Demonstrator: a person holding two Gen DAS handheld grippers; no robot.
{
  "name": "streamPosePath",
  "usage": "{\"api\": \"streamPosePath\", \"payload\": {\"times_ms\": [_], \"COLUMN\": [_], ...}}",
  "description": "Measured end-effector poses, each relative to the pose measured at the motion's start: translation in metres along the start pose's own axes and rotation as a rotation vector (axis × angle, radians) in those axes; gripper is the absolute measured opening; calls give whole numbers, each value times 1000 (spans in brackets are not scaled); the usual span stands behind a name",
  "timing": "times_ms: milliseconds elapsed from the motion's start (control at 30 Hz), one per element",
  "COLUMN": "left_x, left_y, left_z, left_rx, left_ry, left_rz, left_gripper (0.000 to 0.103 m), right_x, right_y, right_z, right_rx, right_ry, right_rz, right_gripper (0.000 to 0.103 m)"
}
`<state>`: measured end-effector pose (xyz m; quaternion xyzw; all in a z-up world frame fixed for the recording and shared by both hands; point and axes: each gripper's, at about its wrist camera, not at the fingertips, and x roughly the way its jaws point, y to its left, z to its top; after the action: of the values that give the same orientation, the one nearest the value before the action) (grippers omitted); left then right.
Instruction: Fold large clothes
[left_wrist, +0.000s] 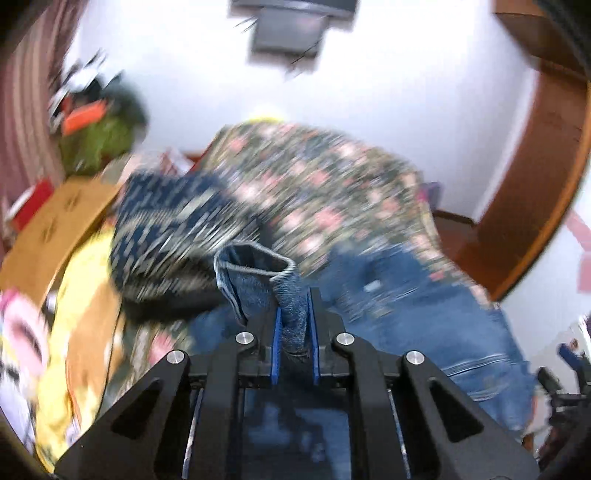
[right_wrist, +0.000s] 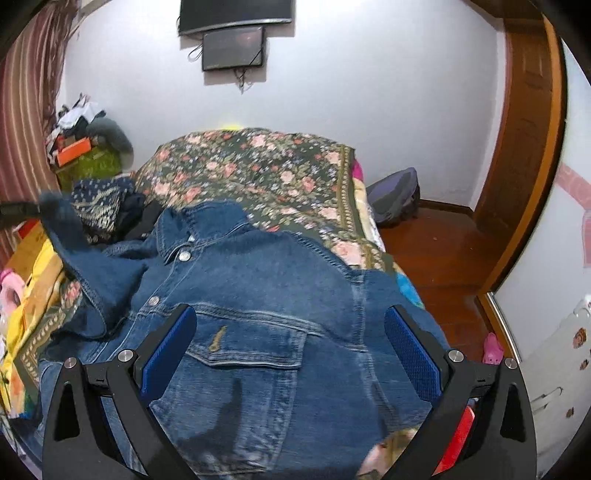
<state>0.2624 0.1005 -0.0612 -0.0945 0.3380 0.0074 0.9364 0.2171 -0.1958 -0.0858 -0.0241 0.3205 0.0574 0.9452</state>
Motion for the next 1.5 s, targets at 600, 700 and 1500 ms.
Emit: {"api": "streamPosePath", "payload": {"times_ms": [600,700,1500], "left_x": [74,85,21], "left_y": [-240,-251,-197], "left_z": [-45,-76,-68], "left_rx": [292,327,472], "left_ry": [294,383,74], "left_rz": [-377,-387,-75], "left_gripper": [6,6,69], "right_x": [-30,-26,29], "right_y": [-95,-106,-215], "right_z": [-34,-42,-101], "right_rx": [175,192,755], "right_ry": [27,62,273], "right_rz": [-128,-134,204], "right_gripper": [101,101,77]}}
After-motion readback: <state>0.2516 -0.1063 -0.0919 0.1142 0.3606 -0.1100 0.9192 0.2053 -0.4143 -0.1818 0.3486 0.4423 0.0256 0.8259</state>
